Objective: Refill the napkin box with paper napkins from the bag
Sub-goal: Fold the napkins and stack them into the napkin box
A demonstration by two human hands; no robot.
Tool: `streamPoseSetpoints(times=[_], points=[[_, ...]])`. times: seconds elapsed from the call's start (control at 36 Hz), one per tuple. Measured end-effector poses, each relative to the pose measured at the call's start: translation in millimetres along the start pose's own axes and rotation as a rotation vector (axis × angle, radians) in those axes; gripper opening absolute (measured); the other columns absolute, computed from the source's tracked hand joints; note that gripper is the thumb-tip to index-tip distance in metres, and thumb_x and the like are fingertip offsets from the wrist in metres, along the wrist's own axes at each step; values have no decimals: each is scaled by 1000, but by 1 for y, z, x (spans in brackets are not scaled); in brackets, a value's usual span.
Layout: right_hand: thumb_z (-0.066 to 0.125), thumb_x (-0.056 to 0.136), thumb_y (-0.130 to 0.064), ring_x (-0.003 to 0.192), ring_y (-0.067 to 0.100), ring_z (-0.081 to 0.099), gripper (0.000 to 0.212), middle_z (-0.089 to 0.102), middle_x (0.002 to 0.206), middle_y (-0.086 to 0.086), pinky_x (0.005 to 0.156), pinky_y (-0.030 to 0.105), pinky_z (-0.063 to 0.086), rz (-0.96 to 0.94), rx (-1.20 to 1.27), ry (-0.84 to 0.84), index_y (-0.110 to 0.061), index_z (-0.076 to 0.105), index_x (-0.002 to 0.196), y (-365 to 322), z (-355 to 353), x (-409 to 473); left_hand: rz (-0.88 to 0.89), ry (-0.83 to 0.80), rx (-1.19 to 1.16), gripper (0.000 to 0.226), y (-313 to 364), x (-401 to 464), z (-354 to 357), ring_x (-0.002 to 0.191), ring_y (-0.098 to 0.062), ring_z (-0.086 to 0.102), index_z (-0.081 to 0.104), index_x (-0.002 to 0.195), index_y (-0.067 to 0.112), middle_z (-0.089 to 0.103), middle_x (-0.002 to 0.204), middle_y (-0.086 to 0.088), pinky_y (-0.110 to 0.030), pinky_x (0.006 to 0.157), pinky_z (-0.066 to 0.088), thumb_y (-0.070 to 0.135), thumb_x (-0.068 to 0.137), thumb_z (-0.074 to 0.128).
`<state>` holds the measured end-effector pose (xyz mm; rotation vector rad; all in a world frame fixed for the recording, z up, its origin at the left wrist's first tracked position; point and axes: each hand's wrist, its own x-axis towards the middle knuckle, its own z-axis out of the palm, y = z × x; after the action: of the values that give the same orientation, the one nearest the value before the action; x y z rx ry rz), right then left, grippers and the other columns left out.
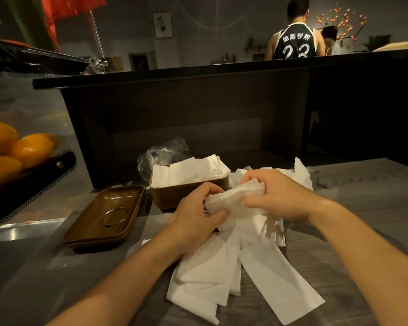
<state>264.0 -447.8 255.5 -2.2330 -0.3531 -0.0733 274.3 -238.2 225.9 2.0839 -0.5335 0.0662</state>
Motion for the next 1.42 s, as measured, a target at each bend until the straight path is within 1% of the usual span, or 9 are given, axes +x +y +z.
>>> streamPoseSetpoints(times=[0.08, 0.22, 0.36, 0.53, 0.64, 0.75, 1.03, 1.28, 1.42], points=[[69, 87, -21, 86, 23, 68, 11, 69, 90, 3, 73, 38, 58, 8, -39, -51, -29, 67, 95, 0, 1, 0, 28, -23, 53, 33, -2, -1, 0, 104, -4, 61, 53, 107, 49, 62, 110, 20, -38, 93, 58, 28, 91, 73], [70, 92, -22, 85, 9, 68, 17, 69, 92, -8, 73, 24, 56, 21, -4, -17, -36, 66, 98, 0, 1, -1, 52, -5, 112, 21, -2, -2, 0, 104, -2, 59, 56, 101, 50, 63, 106, 23, -37, 95, 55, 34, 94, 68], [72, 92, -20, 93, 14, 71, 13, 73, 97, -5, 82, 37, 62, -44, 212, 39, -28, 74, 102, -6, 4, -2, 65, 19, 46, 14, 2, -3, -1, 92, 6, 62, 62, 98, 46, 67, 97, 20, -28, 82, 58, 33, 93, 68], [73, 91, -23, 87, 8, 70, 19, 70, 89, -15, 68, 20, 57, -25, 149, -95, -37, 69, 103, -21, 9, 5, 114, 46, -77, 27, 13, -3, -9, 97, -5, 65, 61, 105, 37, 66, 103, 18, -26, 78, 58, 60, 95, 51], [80, 85, -29, 92, 8, 69, 24, 71, 93, -16, 76, 23, 59, 7, 93, -104, -39, 68, 103, -31, 11, 17, 113, 141, -90, 21, 16, -1, -14, 86, -3, 65, 60, 98, 28, 64, 88, 15, -14, 65, 52, 47, 100, 52], [82, 83, -26, 89, 10, 71, 27, 73, 96, -8, 72, 24, 58, 56, 205, -38, -29, 67, 104, -45, 19, 30, 76, 260, -7, 29, 14, 6, -24, 95, -9, 67, 55, 118, 21, 64, 107, 7, -17, 68, 58, 44, 103, 49], [73, 92, -27, 93, 13, 71, 21, 72, 105, -4, 72, 27, 62, 265, 454, 14, -23, 65, 112, -71, 52, 57, 1, 412, -49, 15, 8, 24, -59, 85, -2, 65, 50, 117, 30, 60, 102, 16, -9, 55, 50, 38, 105, 44], [75, 91, -22, 97, 17, 65, 4, 69, 101, -1, 89, 37, 59, 328, 257, 173, -22, 71, 88, -81, 30, 114, -207, 566, 36, 18, -29, 49, -119, 82, -9, 63, 59, 110, 22, 64, 96, 2, -19, 66, 49, 12, 105, 45], [78, 89, -25, 88, 17, 66, 11, 70, 94, 3, 71, 28, 56, 370, 192, 92, -14, 75, 89, -96, 47, 140, -171, 508, 163, 18, -32, 55, -124, 89, -6, 60, 60, 117, 26, 61, 101, 10, -20, 73, 50, 18, 104, 51]])
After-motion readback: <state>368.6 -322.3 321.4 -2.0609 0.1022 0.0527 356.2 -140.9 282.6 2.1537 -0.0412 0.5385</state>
